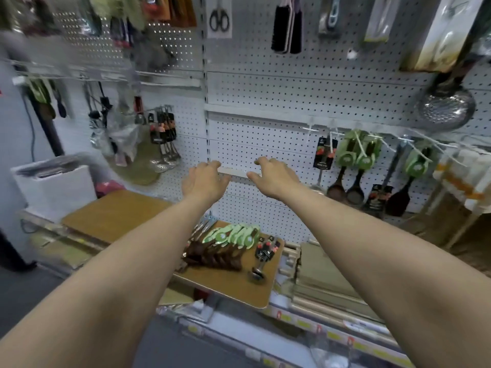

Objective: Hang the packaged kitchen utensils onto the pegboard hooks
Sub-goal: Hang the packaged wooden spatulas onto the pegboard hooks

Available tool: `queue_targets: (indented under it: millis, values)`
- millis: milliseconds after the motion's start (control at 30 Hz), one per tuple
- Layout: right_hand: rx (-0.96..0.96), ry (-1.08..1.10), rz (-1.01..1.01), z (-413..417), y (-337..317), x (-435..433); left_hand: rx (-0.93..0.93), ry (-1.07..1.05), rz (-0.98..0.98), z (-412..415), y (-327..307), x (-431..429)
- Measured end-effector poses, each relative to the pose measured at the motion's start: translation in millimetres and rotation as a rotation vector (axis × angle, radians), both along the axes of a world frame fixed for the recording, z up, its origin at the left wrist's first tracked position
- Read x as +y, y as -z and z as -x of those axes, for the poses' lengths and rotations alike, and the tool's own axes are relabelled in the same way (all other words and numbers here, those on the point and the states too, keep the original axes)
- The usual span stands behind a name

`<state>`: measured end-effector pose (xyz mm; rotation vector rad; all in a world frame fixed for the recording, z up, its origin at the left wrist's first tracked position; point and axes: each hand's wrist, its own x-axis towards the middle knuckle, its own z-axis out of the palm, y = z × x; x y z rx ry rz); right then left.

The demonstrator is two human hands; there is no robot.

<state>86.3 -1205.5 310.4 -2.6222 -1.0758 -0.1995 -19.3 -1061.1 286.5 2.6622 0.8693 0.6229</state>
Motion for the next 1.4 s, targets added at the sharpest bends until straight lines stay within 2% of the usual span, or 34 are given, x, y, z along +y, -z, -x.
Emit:
queue_targets:
  millis: [300,867,1067,1200,1400]
  values:
    - [0.040,-0.117,0.043,11,30,152,0.032,-0.132,0.058,30,28,127]
    - [0.170,-0.188,0.143,-73,85,440,0.113,-0.172,0.124,-34,73,415]
    - [0.308,-0.121,0.165,-93,135,507,0.171,-0.110,0.253,-62,135,504]
    - [0.441,0.010,0.180,-103,180,542,0.208,-0.050,0.398,-76,182,555]
    - [0.733,0.215,0.155,-99,270,589,0.319,0.065,0.523,-84,267,613]
